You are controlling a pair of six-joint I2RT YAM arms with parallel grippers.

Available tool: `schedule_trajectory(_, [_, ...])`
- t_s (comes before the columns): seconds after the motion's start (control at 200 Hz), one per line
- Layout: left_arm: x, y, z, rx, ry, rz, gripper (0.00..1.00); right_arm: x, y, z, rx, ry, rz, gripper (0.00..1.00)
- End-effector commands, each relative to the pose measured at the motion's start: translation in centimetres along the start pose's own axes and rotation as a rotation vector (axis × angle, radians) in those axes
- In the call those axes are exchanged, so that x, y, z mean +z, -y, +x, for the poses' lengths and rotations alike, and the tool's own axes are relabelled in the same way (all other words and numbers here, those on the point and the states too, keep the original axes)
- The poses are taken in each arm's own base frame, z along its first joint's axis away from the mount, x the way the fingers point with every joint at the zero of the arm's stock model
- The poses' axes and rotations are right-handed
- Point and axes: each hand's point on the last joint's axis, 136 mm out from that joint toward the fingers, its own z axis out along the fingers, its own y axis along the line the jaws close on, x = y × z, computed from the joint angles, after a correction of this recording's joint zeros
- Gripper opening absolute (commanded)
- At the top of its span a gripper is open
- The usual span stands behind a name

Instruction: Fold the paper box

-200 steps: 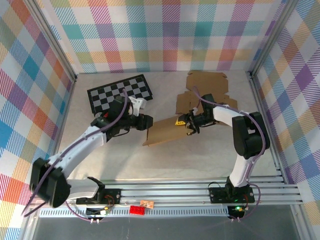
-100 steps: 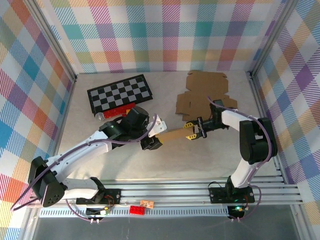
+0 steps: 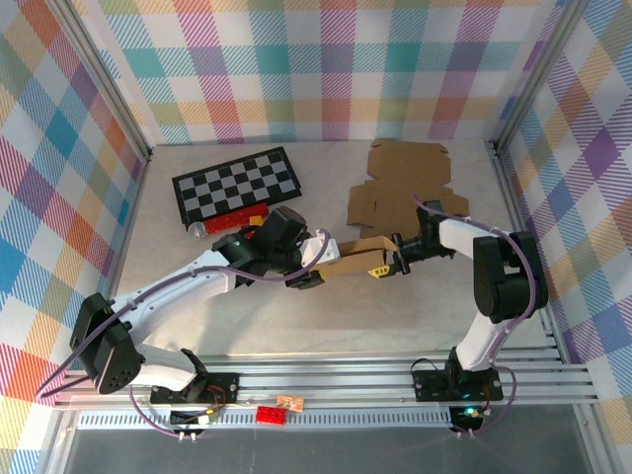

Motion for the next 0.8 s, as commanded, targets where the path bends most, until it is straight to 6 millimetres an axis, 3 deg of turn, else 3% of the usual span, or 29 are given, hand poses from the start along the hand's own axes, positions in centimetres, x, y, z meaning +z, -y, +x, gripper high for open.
schedule_trajectory(0.0, [0.8,0.0,0.5,0.031,-0.029,-0.026,0.64,0.6,1.9,-0.1,0.104,-0.003,0.054,0.37])
schedule_trajectory(0.115, [-1.3,-0.5,-1.5,0.012,0.053,-0.048,0.63,0.4,2.0,-0.8,0.112,0.01,0.046,0.35])
schedule_trajectory(0.245, [-3.5,-0.4,-1.9,-0.038,0.096,-0.077,0.64,0.2,1.6,-1.2,0.111,0.021,0.039,0.34])
schedule_trajectory(0.355, [-4.0,-0.8,-0.8,-0.09,0.068,-0.113,0.78,0.1,1.3,-1.3,0.106,0.029,0.04,0.34])
schedule_trajectory(0.465, [-3.3,-0.2,0.0,-0.096,0.002,-0.043,0.8,0.1,1.2,-1.3,0.112,0.033,0.038,0.33])
schedule_trajectory(0.595, [-1.6,1.2,0.4,-0.053,-0.041,0.054,0.9,0.1,1.1,-1.2,0.116,0.032,0.031,0.33])
schedule_trajectory(0.795, [1.1,-1.3,0.7,-0.021,-0.102,-0.046,0.89,0.1,1.3,-0.7,0.136,0.021,0.026,0.33])
